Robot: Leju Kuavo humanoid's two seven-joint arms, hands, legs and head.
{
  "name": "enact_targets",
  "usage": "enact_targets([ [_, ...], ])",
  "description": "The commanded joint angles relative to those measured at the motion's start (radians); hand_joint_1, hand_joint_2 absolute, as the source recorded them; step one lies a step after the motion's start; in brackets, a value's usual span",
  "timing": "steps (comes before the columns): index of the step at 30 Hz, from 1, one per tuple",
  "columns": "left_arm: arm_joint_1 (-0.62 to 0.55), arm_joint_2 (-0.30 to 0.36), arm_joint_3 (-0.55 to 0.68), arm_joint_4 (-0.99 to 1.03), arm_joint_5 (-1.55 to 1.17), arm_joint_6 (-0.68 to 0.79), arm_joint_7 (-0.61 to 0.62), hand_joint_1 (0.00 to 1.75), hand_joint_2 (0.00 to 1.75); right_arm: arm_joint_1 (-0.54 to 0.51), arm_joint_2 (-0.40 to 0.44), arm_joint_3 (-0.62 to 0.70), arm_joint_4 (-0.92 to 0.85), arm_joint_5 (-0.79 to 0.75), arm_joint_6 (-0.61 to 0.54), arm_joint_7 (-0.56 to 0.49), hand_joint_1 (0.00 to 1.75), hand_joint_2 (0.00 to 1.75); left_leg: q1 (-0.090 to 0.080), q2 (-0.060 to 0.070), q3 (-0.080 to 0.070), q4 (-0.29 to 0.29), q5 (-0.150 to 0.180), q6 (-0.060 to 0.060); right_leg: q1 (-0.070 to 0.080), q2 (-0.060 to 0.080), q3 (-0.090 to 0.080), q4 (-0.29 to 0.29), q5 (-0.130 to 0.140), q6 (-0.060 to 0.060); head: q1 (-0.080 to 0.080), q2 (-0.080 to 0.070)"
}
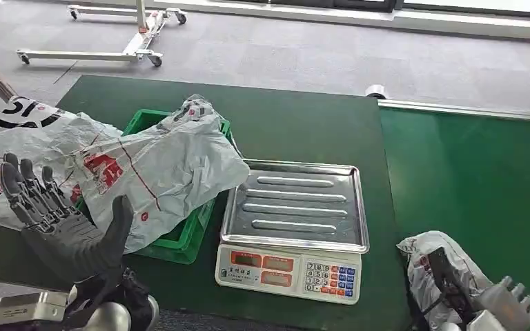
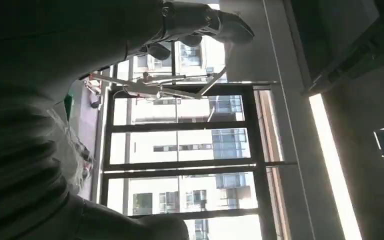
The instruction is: Moved the parcel from conveyor to table for the left to box.
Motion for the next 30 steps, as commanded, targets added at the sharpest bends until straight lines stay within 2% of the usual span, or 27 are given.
enact_targets([
  [1, -0.005, 0.013, 0.023, 0.028, 0.0, -0.004, 0.003, 0.0, 1.75, -0.002, 0.011, 0.087, 0.152, -0.065, 0.115, -0.185, 0.0, 0.0, 0.002, -0.003, 0.002, -0.004, 0.002, 0.0, 0.001, 0.009, 0.001, -0.004, 0.003, -0.002, 0.0, 0.0],
  [3, -0.011, 0.015, 0.023, 0.037, 0.001, -0.008, 0.003, 0.0, 1.75, 0.009, 0.006, 0.115, 0.172, -0.065, 0.149, -0.229, 0.0, 0.0, 0.001, -0.004, 0.002, -0.002, 0.001, 0.0, 0.001, 0.006, 0.001, -0.003, 0.001, -0.002, 0.0, 0.0],
  [7, -0.026, 0.011, 0.017, 0.059, 0.003, -0.013, 0.003, 0.0, 1.75, 0.044, 0.005, 0.161, 0.208, -0.024, 0.214, -0.239, 0.0, 0.0, 0.003, -0.005, 0.003, -0.005, 0.002, 0.001, 0.002, 0.009, 0.003, -0.006, 0.003, -0.002, 0.0, 0.0],
  [8, -0.034, 0.011, 0.015, 0.064, 0.004, -0.008, 0.003, 0.0, 1.75, 0.051, -0.003, 0.204, 0.24, -0.01, 0.236, -0.273, 0.0, 0.0, 0.003, -0.006, 0.003, -0.006, 0.003, 0.001, 0.002, 0.01, 0.003, -0.007, 0.003, -0.003, 0.0, 0.0],
  [9, -0.037, 0.012, 0.015, 0.064, 0.005, -0.004, 0.003, 0.0, 1.75, 0.054, -0.012, 0.24, 0.256, -0.007, 0.245, -0.312, 0.0, 1.75, 0.003, -0.006, 0.004, -0.007, 0.003, 0.0, 0.002, 0.011, 0.003, -0.008, 0.004, -0.003, 0.0, 0.0],
  [10, -0.038, 0.015, 0.015, 0.061, 0.006, 0.0, 0.003, 0.0, 1.75, 0.053, -0.012, 0.254, 0.265, -0.013, 0.238, -0.321, 0.0, 1.75, 0.003, -0.003, 0.002, -0.002, 0.001, 0.0, 0.003, 0.006, 0.002, -0.003, 0.001, -0.002, 0.0, 0.0],
  [11, -0.037, 0.022, 0.016, 0.056, 0.009, 0.004, 0.003, 0.0, 1.75, 0.046, -0.018, 0.288, 0.276, -0.022, 0.226, -0.345, 0.0, 1.75, 0.003, -0.003, 0.003, -0.003, 0.001, 0.0, 0.003, 0.007, 0.002, -0.004, 0.002, -0.002, 0.0, 0.0],
  [12, -0.037, 0.025, 0.016, 0.055, 0.011, 0.005, 0.003, 0.0, 1.75, 0.043, -0.023, 0.298, 0.281, -0.029, 0.225, -0.35, 0.82, 1.75, 0.003, -0.001, 0.003, -0.003, 0.001, 0.0, 0.003, 0.01, 0.002, -0.004, 0.002, -0.002, 0.0, 0.0],
  [13, -0.032, 0.03, 0.021, 0.044, 0.013, 0.013, 0.003, 0.0, 1.75, 0.032, -0.032, 0.32, 0.274, -0.054, 0.194, -0.356, 1.75, 1.75, 0.004, 0.0, 0.003, -0.004, 0.002, 0.0, 0.004, 0.014, 0.001, -0.005, 0.004, -0.003, 0.0, 0.0],
  [14, -0.032, 0.03, 0.021, 0.044, 0.013, 0.013, 0.003, 0.0, 1.75, 0.032, -0.032, 0.32, 0.274, -0.054, 0.194, -0.356, 1.75, 1.75, 0.004, 0.002, 0.004, -0.005, 0.002, -0.001, 0.004, 0.016, 0.001, -0.005, 0.004, -0.003, 0.0, 0.0],
  [15, -0.026, 0.035, 0.023, 0.037, 0.012, 0.017, 0.003, 0.0, 1.75, 0.024, -0.045, 0.333, 0.267, -0.051, 0.189, -0.351, 1.75, 1.75, 0.006, 0.009, 0.006, -0.002, -0.002, -0.004, 0.005, 0.019, 0.002, -0.002, 0.003, -0.003, 0.0, 0.0],
  [17, -0.02, 0.038, 0.023, 0.028, 0.011, 0.026, 0.003, 0.0, 1.75, 0.024, -0.053, 0.342, 0.253, -0.064, 0.177, -0.345, 1.75, 1.75, 0.006, 0.015, 0.002, -0.004, -0.003, -0.005, 0.005, 0.028, 0.001, -0.003, 0.005, -0.005, 0.0, 0.0],
  [18, -0.02, 0.038, 0.023, 0.028, 0.011, 0.026, 0.003, 0.0, 1.75, 0.024, -0.053, 0.342, 0.253, -0.064, 0.177, -0.345, 1.75, 1.75, 0.008, 0.021, 0.004, -0.002, -0.007, -0.006, 0.005, 0.027, 0.004, -0.001, 0.002, -0.006, 0.0, 0.0],
  [21, -0.028, 0.043, 0.016, 0.027, 0.013, 0.045, 0.003, 0.0, 1.75, 0.031, -0.064, 0.362, 0.233, -0.084, 0.169, -0.339, 1.75, 1.75, 0.011, 0.019, 0.005, -0.006, -0.004, -0.007, 0.006, 0.032, 0.003, -0.005, 0.005, -0.01, 0.0, 0.0],
  [24, -0.036, 0.048, 0.012, 0.026, 0.013, 0.06, 0.003, 0.0, 1.75, 0.021, -0.07, 0.379, 0.241, -0.094, 0.169, -0.335, 1.75, 1.75, 0.015, 0.024, 0.008, -0.002, -0.007, -0.009, 0.009, 0.03, 0.005, -0.002, 0.001, -0.012, 0.0, 0.0],
  [27, -0.036, 0.055, 0.011, 0.017, 0.012, 0.076, 0.003, 0.0, 1.75, -0.005, -0.076, 0.394, 0.266, -0.102, 0.165, -0.329, 1.75, 1.75, 0.016, 0.018, 0.008, -0.006, -0.004, -0.01, 0.01, 0.031, 0.005, -0.004, 0.002, -0.014, 0.0, 0.0],
  [28, -0.034, 0.058, 0.009, 0.014, 0.014, 0.079, 0.003, 0.0, 1.75, -0.012, -0.077, 0.397, 0.275, -0.103, 0.162, -0.325, 1.75, 1.75, 0.017, 0.024, 0.01, -0.004, -0.007, -0.011, 0.011, 0.032, 0.006, -0.002, 0.001, -0.014, 0.0, 0.0],
  [30, -0.029, 0.055, 0.018, 0.009, 0.008, 0.079, 0.003, 0.0, 1.75, -0.027, -0.082, 0.401, 0.282, -0.103, 0.136, -0.314, 1.75, 1.75, 0.017, 0.02, 0.009, -0.007, -0.004, -0.01, 0.011, 0.033, 0.006, -0.005, 0.003, -0.015, 0.0, 0.0],
])
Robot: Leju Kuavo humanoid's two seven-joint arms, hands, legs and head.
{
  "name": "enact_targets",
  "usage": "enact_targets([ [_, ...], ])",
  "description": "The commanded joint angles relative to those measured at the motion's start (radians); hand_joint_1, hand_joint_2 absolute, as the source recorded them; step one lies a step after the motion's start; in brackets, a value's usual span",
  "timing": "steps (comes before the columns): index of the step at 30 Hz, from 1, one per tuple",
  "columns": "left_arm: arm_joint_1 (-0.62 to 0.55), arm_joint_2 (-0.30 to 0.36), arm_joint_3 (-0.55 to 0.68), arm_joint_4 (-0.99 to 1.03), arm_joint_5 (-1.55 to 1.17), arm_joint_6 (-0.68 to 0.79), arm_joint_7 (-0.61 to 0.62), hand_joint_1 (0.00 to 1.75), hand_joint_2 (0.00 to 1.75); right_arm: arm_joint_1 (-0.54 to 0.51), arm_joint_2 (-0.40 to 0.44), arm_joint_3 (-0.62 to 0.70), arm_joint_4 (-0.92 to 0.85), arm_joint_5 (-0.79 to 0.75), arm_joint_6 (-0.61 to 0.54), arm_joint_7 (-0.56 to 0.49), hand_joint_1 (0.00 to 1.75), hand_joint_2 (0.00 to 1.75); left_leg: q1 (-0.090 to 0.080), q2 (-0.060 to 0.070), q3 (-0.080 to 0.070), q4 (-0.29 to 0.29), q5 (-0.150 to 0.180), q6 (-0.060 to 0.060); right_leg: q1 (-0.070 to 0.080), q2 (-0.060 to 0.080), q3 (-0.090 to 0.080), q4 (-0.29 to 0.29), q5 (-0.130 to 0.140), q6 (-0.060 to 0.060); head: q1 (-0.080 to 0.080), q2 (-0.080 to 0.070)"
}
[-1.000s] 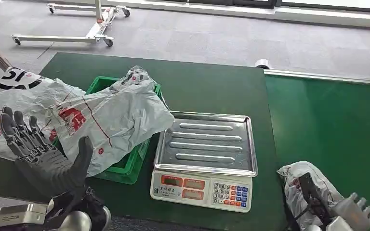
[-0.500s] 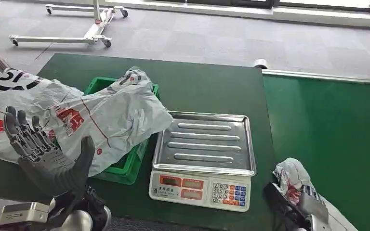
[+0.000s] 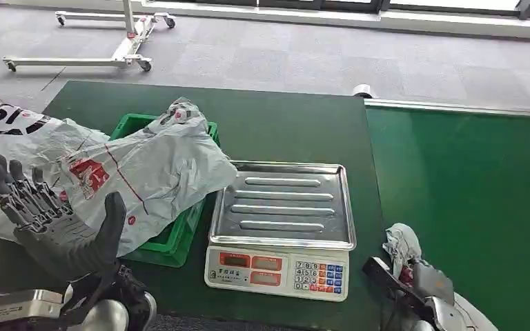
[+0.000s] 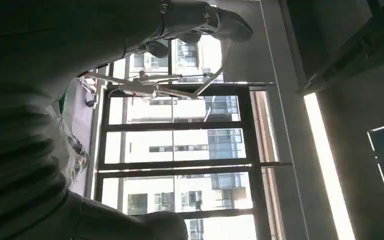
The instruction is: Moved the parcel from conveyor to table for the left to box.
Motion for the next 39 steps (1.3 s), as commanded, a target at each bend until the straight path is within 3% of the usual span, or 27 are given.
enact_targets([
  [1, -0.014, 0.038, 0.009, 0.009, -0.002, 0.016, 0.003, 0.0, 1.75, -0.034, -0.007, 0.109, 0.124, -0.016, -0.017, 0.014, 1.75, 1.75, 0.0, -0.005, 0.0, -0.002, 0.001, 0.001, 0.0, 0.004, 0.0, -0.002, 0.001, -0.001, 0.0, 0.0],
  [3, -0.003, 0.031, 0.021, -0.006, -0.01, 0.016, 0.003, 0.0, 1.75, -0.053, -0.007, 0.109, 0.12, -0.007, -0.076, 0.037, 1.75, 1.75, 0.0, -0.009, -0.001, -0.004, 0.003, 0.001, 0.0, 0.003, -0.001, -0.003, 0.002, -0.001, 0.0, 0.0],
  [7, 0.024, 0.014, 0.042, -0.039, -0.032, 0.016, 0.003, 0.0, 1.75, -0.1, 0.008, 0.088, 0.058, 0.055, -0.252, 0.129, 1.75, 1.75, 0.0, -0.003, 0.0, -0.002, 0.001, 0.0, 0.0, 0.005, -0.001, 0.0, 0.001, -0.001, 0.0, 0.0],
  [8, 0.038, 0.006, 0.045, -0.054, -0.039, 0.016, 0.003, 0.0, 1.75, -0.119, 0.023, 0.068, -0.01, 0.077, -0.342, 0.166, 1.75, 1.75, -0.001, -0.004, -0.002, -0.002, 0.002, 0.001, -0.001, 0.007, -0.003, 0.0, 0.002, -0.001, 0.0, 0.0],
  [11, 0.042, -0.001, 0.042, -0.055, -0.042, 0.016, 0.003, 0.0, 1.75, -0.107, 0.039, 0.043, -0.169, 0.109, -0.427, 0.183, 1.75, 1.75, -0.003, -0.004, -0.006, -0.001, 0.003, 0.001, -0.002, 0.01, -0.008, 0.001, 0.003, -0.001, 0.0, 0.0],
  [12, 0.041, -0.004, 0.041, -0.053, -0.04, 0.016, 0.003, 0.0, 1.75, -0.094, 0.025, 0.045, -0.219, 0.122, -0.477, 0.19, 1.75, 1.75, -0.005, -0.004, -0.006, -0.001, 0.003, 0.001, -0.002, 0.005, -0.006, 0.003, 0.002, 0.0, 0.0, 0.0],
  [19, 0.017, -0.014, 0.033, -0.027, -0.027, 0.016, 0.003, 0.0, 1.75, -0.076, -0.01, 0.056, -0.352, 0.122, -0.577, 0.227, 1.75, 1.75, -0.009, -0.022, -0.003, 0.0, 0.008, 0.004, -0.004, -0.01, -0.005, 0.001, 0.002, 0.003, 0.0, 0.0],
  [23, 0.002, -0.015, 0.021, -0.009, -0.015, 0.016, 0.003, 0.0, 1.75, -0.049, -0.035, 0.043, -0.387, 0.122, -0.662, 0.247, 1.75, 1.75, -0.009, -0.023, -0.003, 0.0, 0.008, 0.004, -0.005, -0.013, -0.004, 0.0, 0.002, 0.003, 0.0, 0.0],
  [24, 0.0, -0.013, 0.016, -0.005, -0.013, 0.016, 0.003, 0.0, 1.75, -0.042, -0.039, 0.027, -0.393, 0.122, -0.691, 0.238, 1.75, 1.75, -0.01, -0.025, -0.003, -0.001, 0.009, 0.004, -0.005, -0.012, -0.005, 0.0, 0.002, 0.003, 0.0, 0.0],
  [25, -0.007, -0.008, 0.003, 0.006, 0.0, 0.016, 0.003, 0.0, 1.75, -0.04, 0.021, -0.011, -0.418, 0.122, -0.778, 0.158, 1.75, 1.75, -0.01, -0.024, -0.003, 0.0, 0.008, 0.004, -0.006, -0.014, -0.004, 0.0, 0.002, 0.004, 0.0, 0.0],
  [26, -0.013, -0.009, -0.002, 0.014, 0.0, 0.016, 0.003, 0.0, 1.75, -0.041, 0.032, -0.003, -0.432, 0.122, -0.778, 0.119, 1.75, 1.75, -0.01, -0.025, -0.003, -0.001, 0.008, 0.004, -0.006, -0.014, -0.005, 0.0, 0.002, 0.003, 0.0, 0.0],
  [27, -0.019, -0.008, -0.009, 0.022, -0.005, 0.015, 0.003, 0.0, 1.75, -0.06, 0.024, 0.126, -0.411, 0.004, -0.778, -0.047, 1.75, 1.75, -0.01, -0.028, -0.004, -0.002, 0.01, 0.004, -0.005, -0.013, -0.005, -0.002, 0.003, 0.003, 0.0, 0.0],
  [29, -0.021, -0.007, -0.011, 0.024, -0.005, 0.016, 0.003, 0.0, 1.75, -0.077, 0.049, 0.173, -0.389, 0.012, -0.776, -0.071, 1.75, 1.75, -0.01, -0.021, -0.003, -0.001, 0.008, 0.003, -0.005, -0.009, -0.006, 0.0, 0.003, 0.003, 0.0, 0.0],
  [31, -0.036, 0.007, -0.029, 0.027, 0.007, 0.016, 0.003, 0.0, 1.75, -0.124, 0.049, 0.299, -0.342, -0.009, -0.768, -0.218, 1.75, 1.75, -0.01, -0.02, -0.003, -0.004, 0.01, 0.003, -0.005, -0.003, -0.007, -0.002, 0.006, 0.002, 0.0, 0.0],
  [33, -0.046, 0.005, -0.027, 0.038, 0.009, 0.015, 0.003, 0.0, 1.75, -0.139, 0.092, 0.322, -0.329, 0.04, -0.758, -0.201, 1.75, 1.75, -0.01, -0.016, -0.003, -0.002, 0.009, 0.003, -0.005, -0.003, -0.007, 0.0, 0.005, 0.002, 0.0, 0.0],
  [35, -0.073, 0.014, -0.043, 0.062, 0.019, 0.011, 0.003, 0.0, 1.75, -0.171, 0.083, 0.45, -0.297, 0.065, -0.711, -0.264, 1.75, 1.75, -0.009, -0.019, -0.005, -0.003, 0.01, 0.003, -0.005, -0.005, -0.008, -0.001, 0.005, 0.002, 0.0, 0.0],
  [39, -0.082, 0.015, -0.049, 0.079, 0.022, 0.013, 0.003, 0.0, 1.75, -0.19, 0.089, 0.507, -0.266, 0.09, -0.705, -0.257, 1.75, 1.75, -0.008, -0.02, -0.004, -0.003, 0.011, 0.004, -0.003, -0.006, -0.007, -0.002, 0.005, 0.003, 0.0, 0.0],
])
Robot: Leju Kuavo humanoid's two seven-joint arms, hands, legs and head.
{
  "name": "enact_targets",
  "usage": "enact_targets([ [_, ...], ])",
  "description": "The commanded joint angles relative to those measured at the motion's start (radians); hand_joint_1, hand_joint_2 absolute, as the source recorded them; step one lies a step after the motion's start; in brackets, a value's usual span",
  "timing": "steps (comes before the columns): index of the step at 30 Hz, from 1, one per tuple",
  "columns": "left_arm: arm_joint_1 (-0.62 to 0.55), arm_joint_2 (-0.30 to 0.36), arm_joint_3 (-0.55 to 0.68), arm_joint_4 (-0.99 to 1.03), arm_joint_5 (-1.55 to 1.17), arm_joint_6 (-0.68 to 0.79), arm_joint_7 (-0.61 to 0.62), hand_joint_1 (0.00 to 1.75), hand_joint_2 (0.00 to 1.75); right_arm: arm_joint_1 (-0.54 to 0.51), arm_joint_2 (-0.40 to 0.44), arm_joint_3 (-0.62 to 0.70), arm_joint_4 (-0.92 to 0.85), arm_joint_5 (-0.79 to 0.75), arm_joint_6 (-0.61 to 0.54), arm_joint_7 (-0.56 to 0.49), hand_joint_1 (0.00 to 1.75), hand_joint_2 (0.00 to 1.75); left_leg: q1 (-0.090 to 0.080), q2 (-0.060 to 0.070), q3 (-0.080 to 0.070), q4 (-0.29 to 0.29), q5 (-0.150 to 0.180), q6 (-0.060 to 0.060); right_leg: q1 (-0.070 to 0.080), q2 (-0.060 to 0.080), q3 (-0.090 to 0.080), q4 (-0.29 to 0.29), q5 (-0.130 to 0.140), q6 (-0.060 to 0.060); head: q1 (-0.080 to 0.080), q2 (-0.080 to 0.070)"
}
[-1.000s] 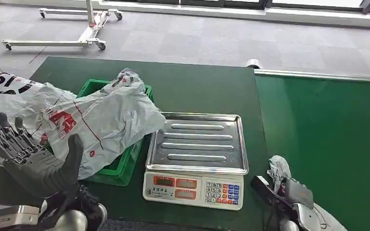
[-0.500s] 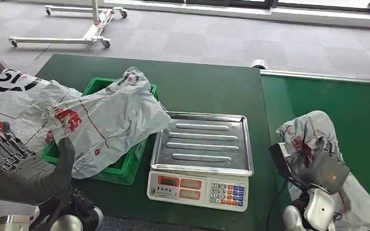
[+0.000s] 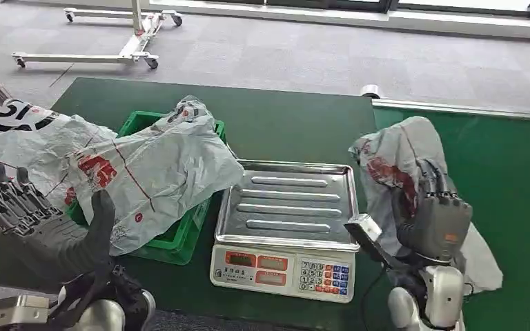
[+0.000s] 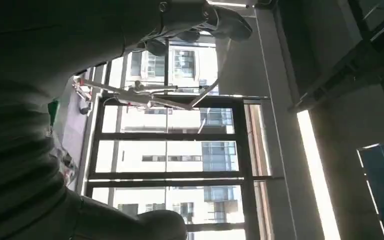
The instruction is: Moved the parcel from conveyor to table for the left to box.
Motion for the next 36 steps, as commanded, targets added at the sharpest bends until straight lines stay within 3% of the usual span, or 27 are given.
enact_targets([
  [1, -0.064, 0.03, -0.045, 0.106, 0.009, 0.003, 0.003, 0.0, 1.75, -0.115, 0.037, 0.278, 0.134, 0.047, 0.027, -0.005, 1.75, 1.75, 0.0, -0.002, 0.0, -0.001, 0.001, 0.001, 0.0, 0.006, -0.001, -0.001, 0.002, -0.001, 0.0, 0.0],
  [9, -0.042, 0.028, -0.042, 0.098, 0.006, 0.003, 0.003, 0.0, 1.75, -0.139, 0.02, 0.264, 0.161, 0.023, 0.009, 0.018, 1.75, 1.75, -0.001, -0.008, -0.001, -0.003, 0.003, 0.001, -0.001, 0.006, -0.001, -0.003, 0.003, -0.001, 0.0, 0.0],
  [14, 0.01, 0.022, -0.04, 0.083, -0.008, 0.003, 0.003, 0.0, 1.75, -0.187, 0.027, 0.156, 0.313, 0.023, -0.01, 0.134, 1.75, 1.75, -0.001, -0.006, 0.0, -0.002, 0.002, 0.001, -0.001, 0.004, 0.0, -0.003, 0.002, -0.001, 0.0, 0.0],
  [15, 0.017, 0.024, -0.04, 0.076, -0.012, 0.003, 0.003, 0.0, 1.75, -0.22, 0.026, 0.133, 0.368, 0.032, -0.021, 0.152, 0.0, 1.75, -0.001, -0.007, -0.001, -0.003, 0.003, 0.001, -0.001, 0.005, 0.0, -0.003, 0.003, -0.001, 0.0, 0.0],
  [18, 0.021, 0.025, -0.035, 0.067, -0.015, 0.003, 0.003, 0.0, 1.75, -0.26, 0.029, 0.108, 0.402, -0.001, -0.039, 0.141, 0.0, 1.75, 0.0, -0.005, -0.001, -0.003, 0.003, 0.001, -0.001, 0.007, -0.001, -0.004, 0.004, 0.0, 0.0, 0.0],
  [19, 0.02, 0.025, -0.034, 0.069, -0.015, 0.003, 0.003, 0.0, 1.75, -0.25, 0.032, 0.098, 0.355, 0.018, -0.039, 0.144, 0.0, 0.0, -0.001, -0.004, -0.001, -0.001, 0.001, 0.001, -0.001, 0.004, -0.001, -0.001, 0.002, 0.0, 0.0, 0.0],
  [23, 0.006, 0.029, -0.049, 0.098, -0.006, 0.003, 0.003, 0.0, 1.75, -0.161, 0.019, 0.013, -0.074, 0.073, -0.039, 0.142, 0.0, 0.0, -0.001, -0.011, -0.005, 0.0, 0.003, 0.002, -0.002, 0.002, -0.004, -0.001, 0.002, 0.0, 0.0, 0.0],
  [24, 0.004, 0.034, -0.065, 0.117, -0.006, 0.003, 0.003, 0.0, 1.75, -0.139, 0.068, -0.093, -0.3, 0.073, -0.039, 0.064, 0.0, 0.0, -0.002, -0.012, -0.007, 0.002, 0.002, 0.002, -0.002, -0.002, -0.005, 0.002, 0.0, 0.0, 0.0, 0.0],
  [26, 0.007, 0.031, -0.081, 0.123, -0.012, 0.003, 0.003, 0.0, 1.75, -0.111, 0.104, -0.123, -0.502, 0.054, -0.039, 0.023, 0.0, 0.0, -0.003, -0.012, -0.008, 0.003, 0.002, 0.002, -0.003, -0.004, -0.007, 0.003, 0.0, 0.0, 0.0, 0.0],
  [27, 0.009, 0.029, -0.082, 0.122, -0.015, 0.003, 0.003, 0.0, 1.75, -0.105, 0.116, -0.147, -0.548, 0.025, -0.039, -0.01, 0.0, 1.75, -0.003, -0.016, -0.01, 0.004, 0.002, 0.002, -0.003, -0.004, -0.008, 0.004, -0.001, 0.0, 0.0, 0.0],
  [28, 0.011, 0.032, -0.095, 0.126, -0.021, 0.003, 0.003, 0.0, 1.75, -0.13, 0.271, -0.322, -0.609, -0.141, -0.039, -0.206, 0.0, 1.75, -0.004, -0.015, -0.01, 0.004, 0.002, 0.002, -0.003, -0.006, -0.009, 0.004, -0.001, 0.0, 0.0, 0.0],
  [29, 0.009, 0.032, -0.099, 0.129, -0.024, 0.003, 0.003, 0.0, 1.75, -0.143, 0.325, -0.54, -0.598, -0.452, -0.039, -0.583, 0.0, 1.75, -0.003, -0.017, -0.009, 0.002, 0.002, 0.002, -0.003, -0.005, -0.007, 0.002, 0.0, 0.0, 0.0, 0.0],
  [30, 0.009, 0.031, -0.1, 0.13, -0.025, 0.003, 0.003, 0.0, 1.75, -0.14, 0.325, -0.54, -0.601, -0.454, -0.039, -0.592, 0.0, 1.75, -0.003, -0.013, -0.008, 0.002, 0.002, 0.001, -0.002, -0.006, -0.007, 0.002, 0.0, 0.0, 0.0, 0.0],
  [32, 0.009, 0.025, -0.101, 0.137, -0.031, 0.003, 0.003, 0.0, 1.75, -0.137, 0.325, -0.564, -0.671, -0.533, -0.039, -0.592, 0.0, 1.75, -0.002, -0.021, -0.009, 0.001, 0.003, 0.002, -0.002, -0.008, -0.005, -0.001, 0.0, 0.0, 0.0, 0.0],
  [33, 0.007, 0.021, -0.101, 0.136, -0.03, 0.003, 0.003, 0.0, 1.75, -0.126, 0.325, -0.576, -0.681, -0.56, -0.039, -0.592, 0.0, 1.75, -0.002, -0.016, -0.008, 0.001, 0.003, 0.001, -0.002, -0.007, -0.006, 0.0, 0.0, 0.001, 0.0, 0.0],
  [36, 0.003, 0.015, -0.1, 0.136, -0.029, 0.003, 0.003, 0.0, 1.75, -0.122, 0.325, -0.596, -0.661, -0.563, -0.039, -0.592, 0.0, 1.75, -0.002, -0.02, -0.008, 0.0, 0.003, 0.002, -0.002, -0.008, -0.004, -0.002, 0.0, 0.001, 0.001, 0.0],
])
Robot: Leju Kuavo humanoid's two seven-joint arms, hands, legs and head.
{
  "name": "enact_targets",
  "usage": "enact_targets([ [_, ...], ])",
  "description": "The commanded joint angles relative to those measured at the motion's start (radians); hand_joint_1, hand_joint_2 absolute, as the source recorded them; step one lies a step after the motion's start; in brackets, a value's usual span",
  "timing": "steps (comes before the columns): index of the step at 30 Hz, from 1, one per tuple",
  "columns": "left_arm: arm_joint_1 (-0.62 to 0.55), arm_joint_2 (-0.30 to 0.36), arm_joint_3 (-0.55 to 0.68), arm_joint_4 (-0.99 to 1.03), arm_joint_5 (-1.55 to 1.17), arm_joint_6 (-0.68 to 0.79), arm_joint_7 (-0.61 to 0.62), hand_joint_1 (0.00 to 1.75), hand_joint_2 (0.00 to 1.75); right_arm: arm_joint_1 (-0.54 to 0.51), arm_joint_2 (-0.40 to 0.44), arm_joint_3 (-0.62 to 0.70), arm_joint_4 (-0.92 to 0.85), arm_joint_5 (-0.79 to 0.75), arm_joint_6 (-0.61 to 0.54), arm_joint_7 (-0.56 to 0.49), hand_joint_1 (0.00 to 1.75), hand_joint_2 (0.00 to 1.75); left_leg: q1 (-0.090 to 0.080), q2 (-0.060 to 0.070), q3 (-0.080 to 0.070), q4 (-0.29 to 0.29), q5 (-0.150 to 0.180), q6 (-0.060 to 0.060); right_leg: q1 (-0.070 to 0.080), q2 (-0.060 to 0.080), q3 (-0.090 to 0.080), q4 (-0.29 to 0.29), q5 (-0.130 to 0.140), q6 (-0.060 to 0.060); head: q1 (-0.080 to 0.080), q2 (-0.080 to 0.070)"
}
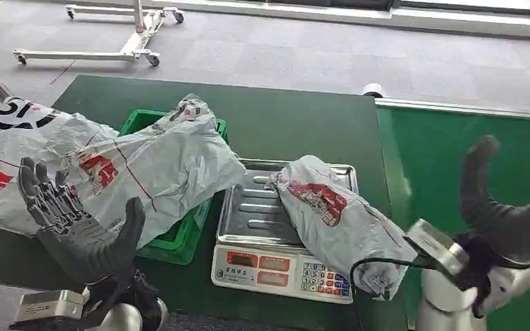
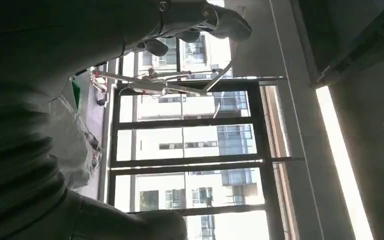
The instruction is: Moved the parcel from conveyor to table for the left to box.
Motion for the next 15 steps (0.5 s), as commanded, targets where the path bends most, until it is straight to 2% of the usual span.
enact_targets([
  [1, -0.022, 0.008, -0.042, 0.066, -0.005, 0.002, 0.003, 0.0, 1.75, 0.006, 0.125, -0.336, -0.21, -0.089, 0.006, -0.01, 0.0, 1.75, -0.001, -0.011, 0.0, -0.003, 0.002, 0.002, -0.001, 0.002, 0.001, -0.003, 0.001, 0.0, 0.0, 0.0],
  [2, -0.025, 0.011, -0.046, 0.078, -0.01, 0.002, 0.003, 0.0, 1.75, 0.001, 0.125, -0.344, -0.207, -0.101, 0.006, -0.01, 0.0, 1.75, 0.0, -0.005, 0.0, -0.002, 0.001, 0.001, 0.0, 0.005, 0.0, -0.002, 0.001, -0.001, 0.0, 0.0],
  [4, -0.029, 0.018, -0.054, 0.092, -0.01, 0.002, 0.003, 0.0, 1.75, 0.004, 0.125, -0.341, -0.208, -0.113, 0.006, -0.01, 0.0, 1.75, -0.001, -0.003, 0.0, -0.001, 0.0, 0.001, -0.001, 0.004, -0.001, -0.001, 0.001, 0.0, 0.0, 0.0],
  [5, -0.043, 0.043, -0.078, 0.214, -0.027, -0.045, 0.003, 0.0, 1.75, 0.014, 0.125, -0.327, -0.214, -0.135, 0.006, -0.01, 0.0, 1.75, -0.001, -0.006, 0.0, -0.002, 0.001, 0.002, -0.001, 0.005, 0.0, -0.002, 0.002, 0.0, 0.0, 0.0],
  [7, -0.077, 0.046, -0.092, 0.328, -0.053, -0.066, 0.003, 0.0, 1.75, 0.02, 0.125, -0.318, -0.219, -0.139, 0.006, -0.01, 0.0, 1.75, -0.001, -0.007, 0.001, -0.004, 0.003, 0.002, -0.002, 0.004, 0.002, -0.003, 0.002, 0.0, 0.0, 0.0],
  [8, -0.115, 0.049, -0.111, 0.457, -0.15, -0.097, 0.003, 0.0, 1.75, 0.027, 0.125, -0.294, -0.214, -0.143, 0.006, -0.01, 0.0, 1.75, -0.001, -0.008, 0.002, -0.006, 0.004, 0.002, -0.002, 0.004, 0.002, -0.005, 0.003, 0.0, 0.0, 0.0],
  [10, -0.166, 0.028, -0.124, 0.574, -0.257, -0.177, 0.039, 0.0, 1.75, 0.015, 0.125, -0.262, -0.185, -0.132, 0.006, -0.01, 0.0, 1.75, -0.002, -0.006, 0.003, -0.004, 0.003, 0.003, -0.002, 0.002, 0.004, -0.003, 0.002, 0.001, 0.0, 0.0],
  [11, -0.212, 0.008, -0.132, 0.663, -0.342, -0.202, 0.037, 0.0, 1.75, -0.002, 0.125, -0.24, -0.152, -0.128, 0.006, -0.01, 0.0, 1.75, -0.002, -0.011, 0.003, -0.008, 0.006, 0.004, -0.002, 0.004, 0.004, -0.007, 0.005, 0.0, 0.0, 0.0],
  [13, -0.25, -0.002, -0.15, 0.723, -0.386, -0.243, 0.064, 0.0, 1.75, -0.014, 0.125, -0.233, -0.123, -0.132, 0.006, -0.01, 0.0, 1.75, -0.002, -0.012, 0.002, -0.01, 0.008, 0.004, -0.002, 0.008, 0.002, -0.009, 0.007, -0.001, 0.0, 0.0],
  [15, -0.289, -0.015, -0.171, 0.772, -0.422, -0.269, 0.082, 0.0, 1.75, -0.029, 0.125, -0.222, -0.09, -0.132, 0.006, -0.01, 0.0, 1.75, -0.002, -0.007, 0.003, -0.004, 0.004, 0.004, -0.002, 0.002, 0.003, -0.003, 0.004, 0.001, 0.0, 0.0],
])
